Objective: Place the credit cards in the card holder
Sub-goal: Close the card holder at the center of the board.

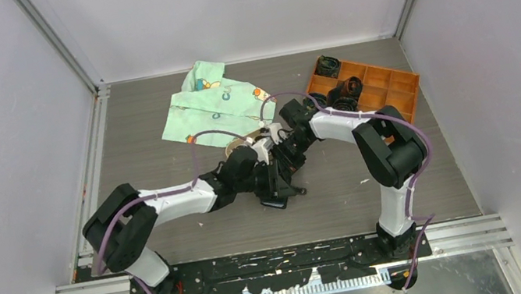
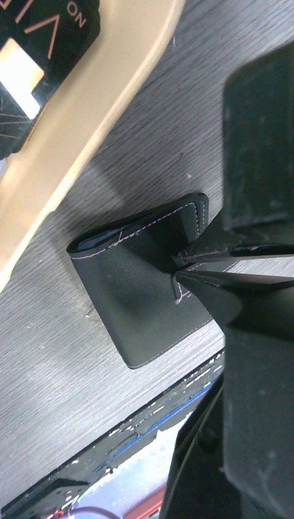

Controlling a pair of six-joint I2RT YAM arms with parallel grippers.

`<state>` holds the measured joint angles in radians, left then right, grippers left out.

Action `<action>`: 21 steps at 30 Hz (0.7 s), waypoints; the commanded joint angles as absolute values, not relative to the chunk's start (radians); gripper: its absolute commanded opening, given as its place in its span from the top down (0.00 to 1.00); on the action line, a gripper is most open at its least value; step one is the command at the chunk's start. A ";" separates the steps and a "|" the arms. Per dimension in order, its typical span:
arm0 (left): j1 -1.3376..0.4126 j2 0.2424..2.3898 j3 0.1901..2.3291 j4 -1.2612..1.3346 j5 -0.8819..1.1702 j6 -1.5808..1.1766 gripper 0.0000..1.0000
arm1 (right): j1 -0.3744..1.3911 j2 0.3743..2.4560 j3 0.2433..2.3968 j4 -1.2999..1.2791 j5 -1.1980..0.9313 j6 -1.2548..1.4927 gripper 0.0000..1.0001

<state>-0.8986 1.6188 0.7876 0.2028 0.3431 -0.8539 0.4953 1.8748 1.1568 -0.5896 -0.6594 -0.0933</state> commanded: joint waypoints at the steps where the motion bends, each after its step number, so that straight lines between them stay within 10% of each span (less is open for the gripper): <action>1: -0.902 1.485 0.812 0.173 0.314 -0.805 0.58 | 0.498 1.882 1.193 -0.642 -0.556 -0.160 0.83; 11: -0.849 1.173 0.603 0.055 0.117 -0.708 0.37 | 0.498 1.882 1.197 -0.658 -0.570 -0.182 0.83; 21: -0.759 1.297 0.455 0.343 0.244 -0.886 0.36 | 0.499 1.893 1.193 -0.672 -0.569 -0.213 0.83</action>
<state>-0.7601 1.2449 0.4427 0.1707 0.1955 -0.8154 0.5003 1.8748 1.1748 -0.6422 -0.6281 -0.1673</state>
